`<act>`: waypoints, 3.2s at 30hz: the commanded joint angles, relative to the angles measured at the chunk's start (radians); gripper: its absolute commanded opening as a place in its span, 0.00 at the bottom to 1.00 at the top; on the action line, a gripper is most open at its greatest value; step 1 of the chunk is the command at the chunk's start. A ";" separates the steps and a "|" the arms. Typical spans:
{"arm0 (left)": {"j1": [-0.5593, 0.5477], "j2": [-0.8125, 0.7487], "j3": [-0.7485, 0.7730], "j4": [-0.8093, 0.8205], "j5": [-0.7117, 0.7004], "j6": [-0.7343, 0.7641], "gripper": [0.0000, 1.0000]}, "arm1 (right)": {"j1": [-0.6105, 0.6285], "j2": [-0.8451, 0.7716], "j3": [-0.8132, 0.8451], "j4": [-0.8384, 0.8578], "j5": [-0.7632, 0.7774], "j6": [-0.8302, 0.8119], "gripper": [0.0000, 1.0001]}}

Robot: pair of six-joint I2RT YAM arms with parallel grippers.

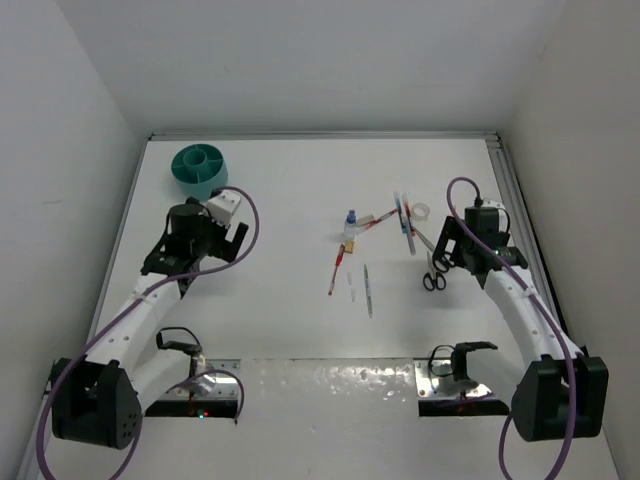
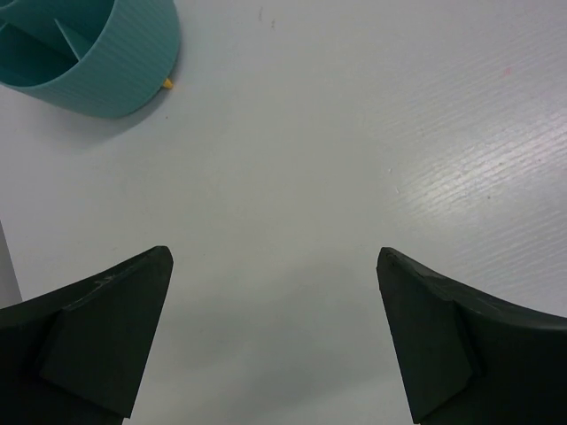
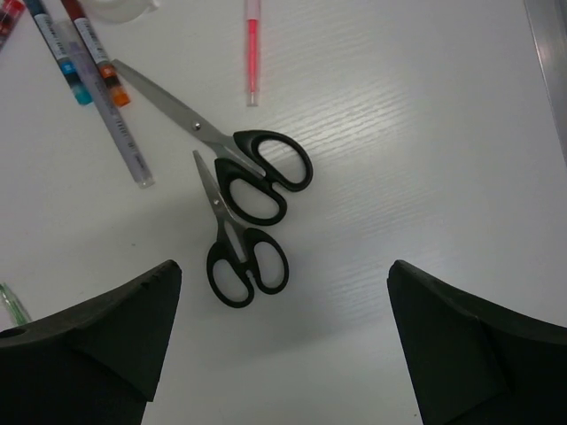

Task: Sort the stationery into containers
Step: Pick up the pen from the center of the board, then place the pen in the storage box.

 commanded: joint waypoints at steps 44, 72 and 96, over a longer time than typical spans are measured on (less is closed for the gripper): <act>-0.514 0.968 0.674 0.350 0.292 -0.227 0.85 | 0.084 -0.084 -0.028 0.140 -0.058 0.007 0.99; -0.381 0.869 1.065 0.111 0.240 -0.342 0.00 | 0.093 -0.075 0.067 0.225 -0.039 -0.017 0.98; 0.274 0.812 1.045 0.000 0.022 -0.347 0.00 | 0.291 0.657 0.631 0.339 -0.168 0.016 0.97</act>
